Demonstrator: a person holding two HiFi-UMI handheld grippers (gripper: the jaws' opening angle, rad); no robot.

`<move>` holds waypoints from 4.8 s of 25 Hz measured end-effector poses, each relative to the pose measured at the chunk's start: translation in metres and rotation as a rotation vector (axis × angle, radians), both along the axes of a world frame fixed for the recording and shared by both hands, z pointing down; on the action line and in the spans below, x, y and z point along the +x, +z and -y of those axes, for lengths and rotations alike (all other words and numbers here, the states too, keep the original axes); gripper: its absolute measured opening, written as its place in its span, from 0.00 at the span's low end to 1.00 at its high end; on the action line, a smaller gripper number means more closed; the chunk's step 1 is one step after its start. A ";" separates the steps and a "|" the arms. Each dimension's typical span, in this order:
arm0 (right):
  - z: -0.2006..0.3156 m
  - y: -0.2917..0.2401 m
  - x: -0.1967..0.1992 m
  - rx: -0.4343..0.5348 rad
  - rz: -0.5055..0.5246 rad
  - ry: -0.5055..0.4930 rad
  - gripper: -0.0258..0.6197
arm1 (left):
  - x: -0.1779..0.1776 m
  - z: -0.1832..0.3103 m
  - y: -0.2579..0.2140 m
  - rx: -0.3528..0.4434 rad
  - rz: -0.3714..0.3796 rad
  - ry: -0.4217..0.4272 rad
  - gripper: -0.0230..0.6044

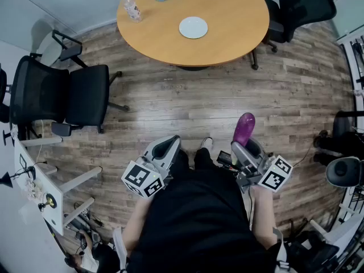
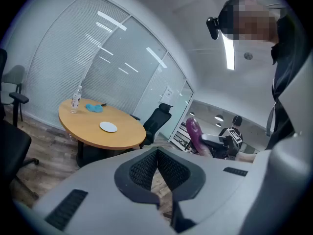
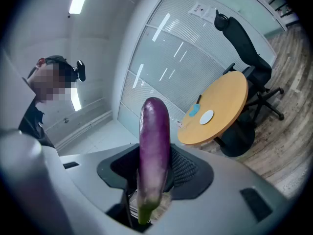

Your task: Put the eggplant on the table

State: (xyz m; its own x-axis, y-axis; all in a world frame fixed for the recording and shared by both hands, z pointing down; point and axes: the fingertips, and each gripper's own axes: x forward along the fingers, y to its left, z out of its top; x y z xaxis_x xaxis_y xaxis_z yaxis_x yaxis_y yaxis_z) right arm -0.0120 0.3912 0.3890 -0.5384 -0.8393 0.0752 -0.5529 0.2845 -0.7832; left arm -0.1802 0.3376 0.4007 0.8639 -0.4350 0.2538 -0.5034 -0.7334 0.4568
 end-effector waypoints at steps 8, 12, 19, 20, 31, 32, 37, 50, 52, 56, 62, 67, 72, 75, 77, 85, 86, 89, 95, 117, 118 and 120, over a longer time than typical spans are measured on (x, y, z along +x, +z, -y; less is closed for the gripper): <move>-0.004 -0.004 0.002 0.017 0.015 -0.013 0.35 | 0.002 -0.007 0.003 -0.011 0.005 0.013 0.05; -0.008 -0.009 0.002 0.030 0.017 -0.035 0.35 | 0.011 -0.008 0.000 -0.008 0.012 0.022 0.05; -0.017 -0.002 0.014 0.015 -0.001 -0.025 0.35 | 0.025 -0.013 -0.001 -0.014 0.023 0.027 0.05; -0.017 -0.001 0.017 0.015 -0.005 -0.023 0.35 | 0.028 -0.014 -0.001 -0.016 0.023 0.026 0.05; -0.037 0.020 0.049 -0.032 0.010 -0.043 0.35 | 0.060 -0.029 0.010 -0.033 0.057 0.009 0.05; -0.037 0.022 0.053 -0.035 0.020 -0.041 0.35 | 0.063 -0.030 0.011 -0.035 0.059 0.005 0.05; -0.033 0.022 0.056 -0.040 0.045 -0.039 0.35 | 0.073 -0.030 0.007 -0.040 0.061 0.008 0.05; 0.027 0.013 0.038 -0.036 0.004 -0.031 0.35 | 0.072 0.043 0.005 -0.009 0.009 0.066 0.05; 0.042 0.008 0.037 -0.031 -0.015 -0.021 0.35 | 0.073 0.059 0.000 -0.007 -0.002 0.075 0.05; 0.074 -0.002 0.033 -0.021 -0.058 0.000 0.35 | 0.072 0.091 -0.007 0.005 -0.021 0.089 0.05; 0.118 -0.009 0.021 -0.034 -0.064 0.031 0.35 | 0.060 0.129 -0.005 0.007 -0.044 0.120 0.05; 0.145 -0.012 0.016 -0.040 -0.052 0.092 0.35 | 0.051 0.159 -0.006 0.007 -0.060 0.158 0.05; 0.169 -0.013 0.012 -0.054 -0.046 0.120 0.35 | 0.048 0.189 -0.008 0.019 -0.052 0.177 0.05; 0.179 -0.008 0.017 -0.060 -0.064 0.127 0.35 | 0.050 0.200 -0.005 0.008 -0.058 0.172 0.05; 0.187 -0.004 0.021 -0.064 -0.066 0.125 0.35 | 0.053 0.204 -0.001 0.003 -0.053 0.173 0.05; 0.251 0.001 0.029 -0.046 -0.074 0.032 0.35 | 0.056 0.248 0.001 0.002 -0.037 0.069 0.05; 0.260 0.000 0.031 -0.042 -0.070 0.021 0.35 | 0.055 0.258 -0.003 -0.002 -0.050 0.046 0.05; 0.286 -0.002 0.039 -0.030 -0.073 -0.012 0.35 | 0.061 0.282 -0.010 0.000 -0.056 0.025 0.05; 0.337 -0.004 0.061 -0.016 -0.083 -0.057 0.35 | 0.094 0.315 -0.011 -0.046 -0.066 0.006 0.05; 0.452 0.017 0.119 -0.011 -0.142 -0.337 0.35 | 0.177 0.385 -0.011 -0.060 -0.040 -0.198 0.05; 0.457 0.020 0.119 -0.006 -0.162 -0.345 0.35 | 0.177 0.387 -0.011 -0.066 -0.033 -0.209 0.05; 0.466 0.027 0.117 0.010 -0.223 -0.364 0.35 | 0.175 0.389 -0.010 -0.073 -0.021 -0.227 0.05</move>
State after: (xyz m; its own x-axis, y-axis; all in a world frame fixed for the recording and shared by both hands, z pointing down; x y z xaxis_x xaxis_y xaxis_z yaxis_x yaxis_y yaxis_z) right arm 0.1053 -0.0751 0.4157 -0.7710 -0.5991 0.2160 -0.5707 0.4996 -0.6517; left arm -0.0052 -0.0512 0.3910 0.7516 -0.5999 0.2742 -0.6413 -0.5673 0.5166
